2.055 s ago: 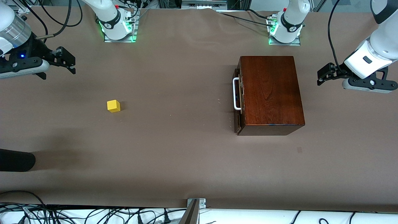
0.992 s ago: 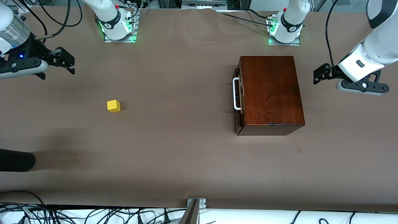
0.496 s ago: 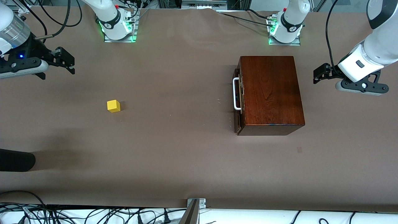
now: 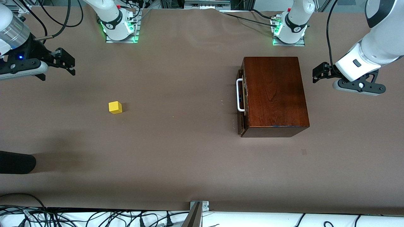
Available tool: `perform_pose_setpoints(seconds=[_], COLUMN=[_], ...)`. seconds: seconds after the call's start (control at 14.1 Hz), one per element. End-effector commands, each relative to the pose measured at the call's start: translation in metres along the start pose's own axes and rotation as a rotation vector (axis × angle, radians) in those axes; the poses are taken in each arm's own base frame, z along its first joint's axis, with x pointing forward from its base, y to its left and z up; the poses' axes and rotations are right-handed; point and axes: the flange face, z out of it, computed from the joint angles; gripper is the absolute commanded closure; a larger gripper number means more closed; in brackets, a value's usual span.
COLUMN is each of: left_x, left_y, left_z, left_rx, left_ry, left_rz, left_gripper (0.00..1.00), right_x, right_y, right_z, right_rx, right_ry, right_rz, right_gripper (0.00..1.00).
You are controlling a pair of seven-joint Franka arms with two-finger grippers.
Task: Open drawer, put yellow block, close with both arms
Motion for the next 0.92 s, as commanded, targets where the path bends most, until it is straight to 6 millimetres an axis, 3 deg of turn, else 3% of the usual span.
perform_pose_setpoints(seconds=[0.0, 0.07, 0.35, 0.64, 0.85], left_x=[0.003, 0.003, 0.008, 0.041, 0.038], left_y=[0.002, 0.002, 0.045, 0.128, 0.207], left_z=[-0.007, -0.007, -0.001, 0.0, 0.024], left_rx=[-0.003, -0.003, -0.002, -0.01, 0.01], left_ry=[-0.002, -0.002, -0.011, 0.006, -0.02], left_rz=[-0.005, -0.005, 0.008, -0.018, -0.074], left_gripper=[0.0, 0.0, 0.0, 0.0, 0.0], right_x=[0.002, 0.001, 0.003, 0.003, 0.003], right_y=[0.001, 0.002, 0.005, 0.006, 0.006], right_z=[-0.004, -0.004, -0.003, -0.003, -0.003], right_rx=[0.007, 0.005, 0.006, 0.006, 0.006], right_ry=[-0.002, -0.002, -0.001, 0.004, 0.004], right_rz=[0.012, 0.013, 0.018, 0.018, 0.018], right_gripper=[0.0, 0.0, 0.0, 0.0, 0.0])
